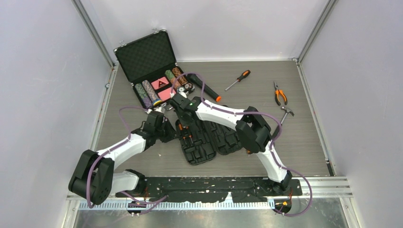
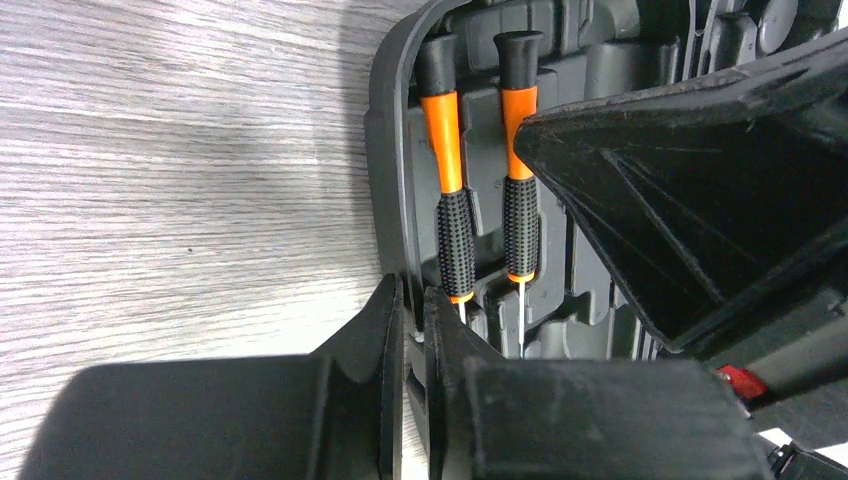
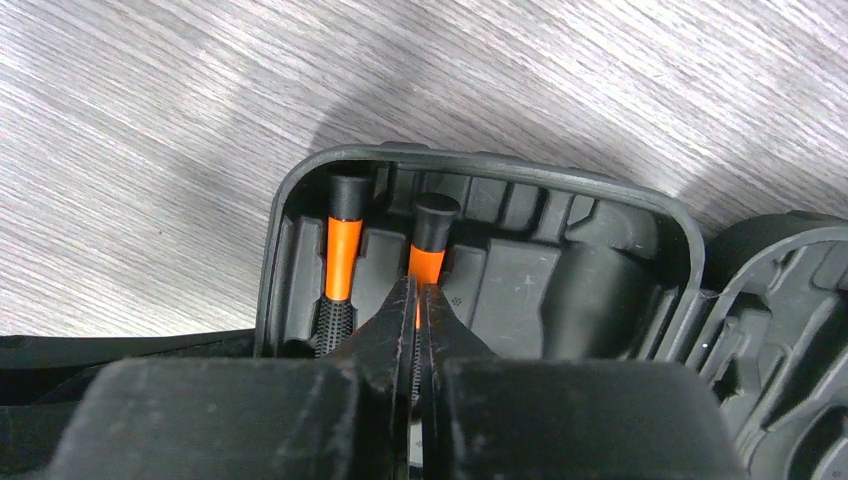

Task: Pack the tool kit

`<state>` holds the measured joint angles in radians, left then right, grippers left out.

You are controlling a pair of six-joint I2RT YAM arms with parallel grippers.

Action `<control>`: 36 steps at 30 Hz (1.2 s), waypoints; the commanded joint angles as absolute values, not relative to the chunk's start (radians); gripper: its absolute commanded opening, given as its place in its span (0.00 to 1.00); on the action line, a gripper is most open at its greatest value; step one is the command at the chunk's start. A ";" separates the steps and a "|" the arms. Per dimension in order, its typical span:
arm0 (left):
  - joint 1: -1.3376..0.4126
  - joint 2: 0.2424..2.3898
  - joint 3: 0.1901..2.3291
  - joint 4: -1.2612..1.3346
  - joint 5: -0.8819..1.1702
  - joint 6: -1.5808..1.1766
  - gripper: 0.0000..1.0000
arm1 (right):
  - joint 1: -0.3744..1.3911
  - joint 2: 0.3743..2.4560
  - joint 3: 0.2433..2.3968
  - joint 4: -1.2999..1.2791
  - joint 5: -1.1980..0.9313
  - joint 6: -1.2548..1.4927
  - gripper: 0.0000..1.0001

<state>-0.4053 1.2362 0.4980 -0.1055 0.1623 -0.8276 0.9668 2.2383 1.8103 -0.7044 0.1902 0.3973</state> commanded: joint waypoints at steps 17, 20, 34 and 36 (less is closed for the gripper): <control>-0.391 1.103 0.474 -0.159 0.128 -0.776 0.08 | 0.970 2.370 1.842 -0.805 0.096 0.423 0.06; -0.390 1.086 0.495 -0.190 0.107 -0.765 0.17 | 0.958 2.293 1.912 -0.788 0.096 0.409 0.26; -0.358 0.834 0.730 -0.531 -0.092 -0.600 0.77 | 0.676 1.647 1.445 -0.634 0.071 0.352 0.65; -0.346 0.790 0.781 -0.577 -0.139 -0.557 0.87 | 0.581 1.560 1.314 -0.606 0.056 0.343 0.67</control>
<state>-0.3679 0.8619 0.6819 -0.4572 -0.0257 -0.6628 0.7185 1.6978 1.5253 -0.6567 0.0650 0.3645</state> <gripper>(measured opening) 0.796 0.658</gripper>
